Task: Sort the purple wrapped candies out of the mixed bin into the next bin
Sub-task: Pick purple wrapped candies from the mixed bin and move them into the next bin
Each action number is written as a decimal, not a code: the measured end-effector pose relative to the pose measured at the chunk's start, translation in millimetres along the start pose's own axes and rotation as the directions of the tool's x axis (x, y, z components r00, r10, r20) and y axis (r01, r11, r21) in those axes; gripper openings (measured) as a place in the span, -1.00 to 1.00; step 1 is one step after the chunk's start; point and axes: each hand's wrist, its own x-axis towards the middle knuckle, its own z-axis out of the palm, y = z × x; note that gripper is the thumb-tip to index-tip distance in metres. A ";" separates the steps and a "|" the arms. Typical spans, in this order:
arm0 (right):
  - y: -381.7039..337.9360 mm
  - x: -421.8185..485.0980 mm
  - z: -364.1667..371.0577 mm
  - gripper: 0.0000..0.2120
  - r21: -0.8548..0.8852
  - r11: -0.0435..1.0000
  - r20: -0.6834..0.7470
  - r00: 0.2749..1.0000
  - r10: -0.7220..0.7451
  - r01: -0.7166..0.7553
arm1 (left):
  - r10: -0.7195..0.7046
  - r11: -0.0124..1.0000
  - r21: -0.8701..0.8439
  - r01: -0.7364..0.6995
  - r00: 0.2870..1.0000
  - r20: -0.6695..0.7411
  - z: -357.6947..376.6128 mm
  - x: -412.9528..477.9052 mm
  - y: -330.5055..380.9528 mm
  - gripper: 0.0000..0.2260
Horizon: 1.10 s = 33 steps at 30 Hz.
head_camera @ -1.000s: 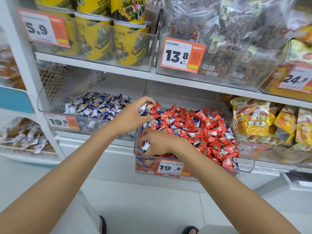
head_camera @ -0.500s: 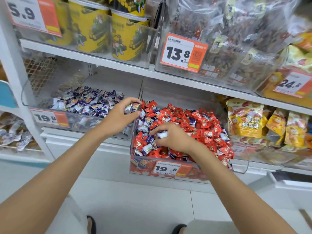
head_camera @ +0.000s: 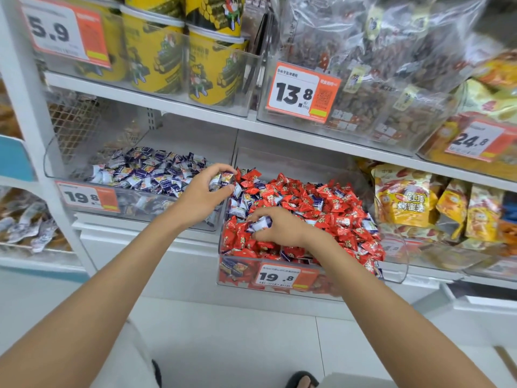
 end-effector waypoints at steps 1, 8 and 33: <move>1.9 -3.3 -3.2 -0.83 0.112 0.994 -0.034 0.999 -0.003 0.007 | 0.001 1.000 0.001 -0.001 1.000 0.000 -0.1 0.1 -0.6 -0.79; 2.3 -29.2 -21.1 -0.96 0.583 0.809 -0.144 0.990 0.007 0.079 | -0.030 1.000 -0.006 0.029 0.999 -0.045 1.0 1.8 -1.7 -0.80; 66.0 -76.3 -67.3 -0.86 0.516 0.832 -0.430 0.902 0.048 0.201 | -0.505 0.593 0.745 -0.307 0.579 0.640 68.1 38.9 37.4 -0.58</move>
